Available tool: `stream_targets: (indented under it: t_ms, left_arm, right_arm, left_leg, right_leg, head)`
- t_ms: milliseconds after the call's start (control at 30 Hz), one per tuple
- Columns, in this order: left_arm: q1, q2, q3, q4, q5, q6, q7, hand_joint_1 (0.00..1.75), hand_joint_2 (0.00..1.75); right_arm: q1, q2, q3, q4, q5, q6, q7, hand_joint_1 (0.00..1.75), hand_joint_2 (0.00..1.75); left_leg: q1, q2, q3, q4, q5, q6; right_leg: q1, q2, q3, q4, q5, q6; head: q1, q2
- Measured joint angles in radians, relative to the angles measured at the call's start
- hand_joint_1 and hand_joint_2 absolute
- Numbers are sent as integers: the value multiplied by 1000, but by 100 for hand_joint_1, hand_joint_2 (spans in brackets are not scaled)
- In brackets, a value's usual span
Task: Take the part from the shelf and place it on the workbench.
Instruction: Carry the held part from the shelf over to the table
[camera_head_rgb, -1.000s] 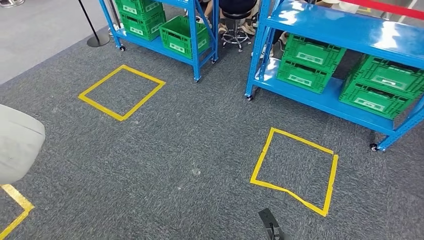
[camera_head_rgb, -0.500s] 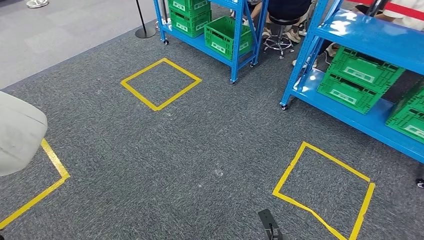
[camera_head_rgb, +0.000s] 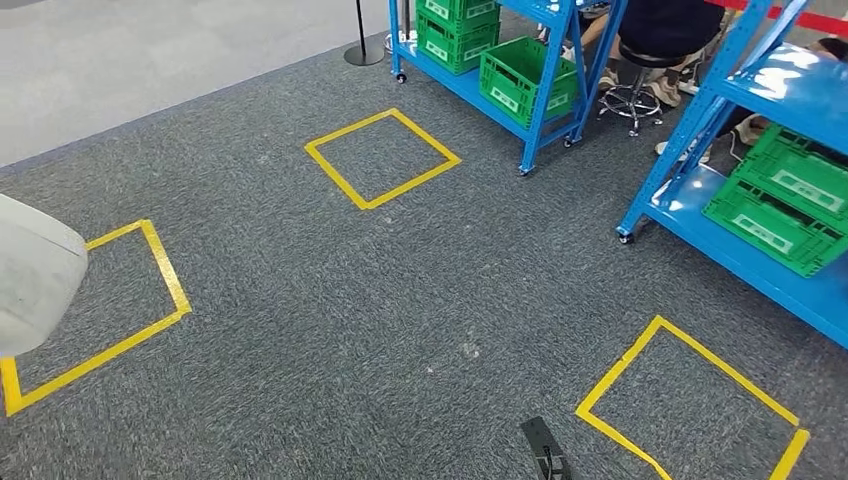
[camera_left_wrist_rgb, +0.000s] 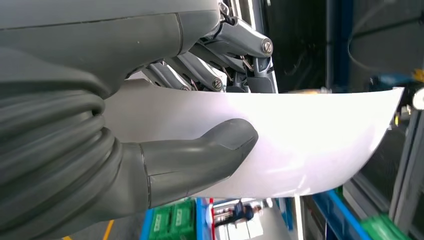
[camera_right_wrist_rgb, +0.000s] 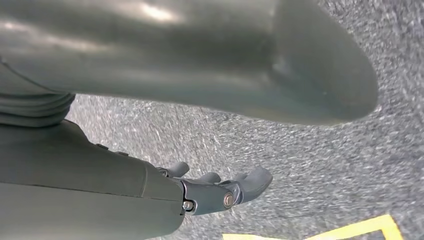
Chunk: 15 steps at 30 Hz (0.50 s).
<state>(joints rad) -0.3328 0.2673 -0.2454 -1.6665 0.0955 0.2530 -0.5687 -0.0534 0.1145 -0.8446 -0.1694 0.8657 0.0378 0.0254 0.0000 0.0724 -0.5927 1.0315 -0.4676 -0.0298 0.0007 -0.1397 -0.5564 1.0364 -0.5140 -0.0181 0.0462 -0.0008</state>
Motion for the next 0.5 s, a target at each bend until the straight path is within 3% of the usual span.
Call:
stream_targets:
  t_ms: [33,67,133,200,267,300,367,400,467,500]
  left_arm:
    - [-1,1,0,0,0,0,0,175,175]
    - [-2,1,0,0,0,1,0,175,175]
    - [-11,0,-1,0,0,1,2,175,175]
    - [-21,-7,-1,2,-1,1,6,175,175]
    - [-23,-16,-2,5,-3,1,12,175,175]
    - [-24,-19,-3,7,-5,1,15,175,175]
    - [-27,-25,-3,9,-8,0,19,175,175]
    - [-31,-28,-4,10,-9,0,20,175,175]
    - [-40,-33,-5,13,-10,-1,20,175,175]
    - [-42,-34,-6,15,-10,-2,21,175,175]
  right_arm:
    - [-2,1,0,0,1,-1,4,0,0]
    - [-4,1,0,0,1,-2,8,0,0]
    - [-7,2,0,0,2,-3,12,0,0]
    - [-5,3,0,0,2,-4,15,0,0]
    - [-2,4,0,0,2,-6,18,0,0]
    - [-1,4,0,0,1,-6,19,0,0]
    - [-2,4,0,0,0,-7,18,0,0]
    - [-2,4,0,0,0,-7,17,0,0]
    - [-3,4,0,0,-1,-8,15,0,0]
    - [-4,4,0,0,-2,-8,15,0,0]
  left_leg:
    - [-1,-16,-1,-3,2,7]
    - [0,-29,0,-6,5,13]
    - [5,-55,4,-14,11,25]
    - [8,-81,2,-15,15,32]
    - [7,-113,-1,-14,15,34]
    - [7,-129,-2,-12,16,34]
    - [7,-159,-2,-8,16,32]
    - [7,-173,-4,-6,16,28]
    - [8,-198,-10,-4,18,17]
    - [9,-209,-13,-6,21,10]
  right_leg:
    - [-1,-12,4,-1,-2,6]
    - [-4,-9,6,1,-5,13]
    - [-9,46,-9,44,-35,25]
    - [-11,115,-68,165,-95,30]
    - [-10,133,-128,273,-126,30]
    - [-9,136,-136,278,-113,28]
    - [-10,153,-95,174,-41,21]
    - [-11,177,-65,104,-11,19]
    - [-10,211,-27,14,17,15]
    - [-8,214,-24,4,15,13]
  head:
    - [0,0]
    - [0,0]
    - [3,0]
    - [8,0]
    - [10,0]
    - [10,0]
    - [10,0]
    - [9,0]
    - [9,0]
    - [9,0]
